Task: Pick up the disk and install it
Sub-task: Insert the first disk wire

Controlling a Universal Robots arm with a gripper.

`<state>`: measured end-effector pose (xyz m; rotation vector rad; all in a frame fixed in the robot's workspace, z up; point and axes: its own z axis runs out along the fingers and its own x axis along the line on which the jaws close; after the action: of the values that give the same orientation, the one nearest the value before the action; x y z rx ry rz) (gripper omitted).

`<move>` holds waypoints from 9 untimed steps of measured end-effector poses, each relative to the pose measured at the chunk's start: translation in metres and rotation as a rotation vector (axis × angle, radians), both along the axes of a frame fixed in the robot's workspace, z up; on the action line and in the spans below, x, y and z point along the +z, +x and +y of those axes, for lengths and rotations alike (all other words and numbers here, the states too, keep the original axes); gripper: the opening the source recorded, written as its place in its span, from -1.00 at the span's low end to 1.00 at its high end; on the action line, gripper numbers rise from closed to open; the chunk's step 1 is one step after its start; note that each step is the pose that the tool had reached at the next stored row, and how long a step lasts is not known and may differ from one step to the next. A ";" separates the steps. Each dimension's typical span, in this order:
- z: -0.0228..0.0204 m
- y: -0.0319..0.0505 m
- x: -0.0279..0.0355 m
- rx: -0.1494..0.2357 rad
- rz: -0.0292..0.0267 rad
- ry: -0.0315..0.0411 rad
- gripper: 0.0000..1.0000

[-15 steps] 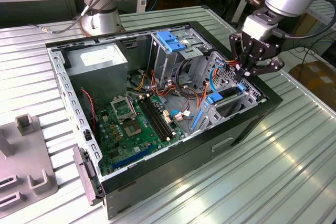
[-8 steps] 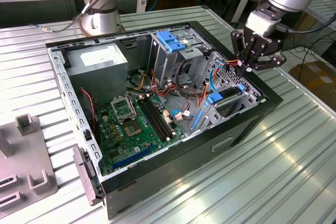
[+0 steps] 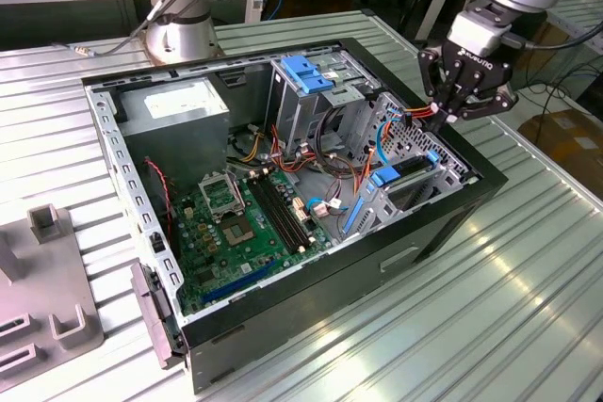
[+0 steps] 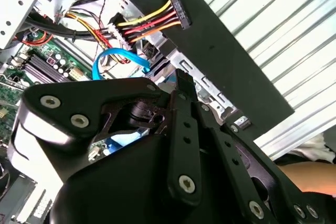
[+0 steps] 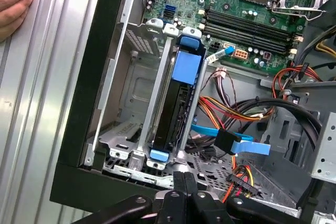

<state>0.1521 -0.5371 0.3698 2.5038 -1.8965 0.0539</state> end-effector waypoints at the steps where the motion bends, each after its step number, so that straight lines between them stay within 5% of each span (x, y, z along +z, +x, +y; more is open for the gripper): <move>1: 0.0000 0.0001 0.0000 0.031 0.0000 -0.0001 -0.80; 4: 0.0008 0.0015 -0.0003 0.112 0.0000 0.0000 -0.80; 9: 0.0102 0.0061 -0.0002 0.121 0.0002 -0.0041 -0.80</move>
<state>0.1582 -0.5269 0.3696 2.6124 -1.7414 0.0574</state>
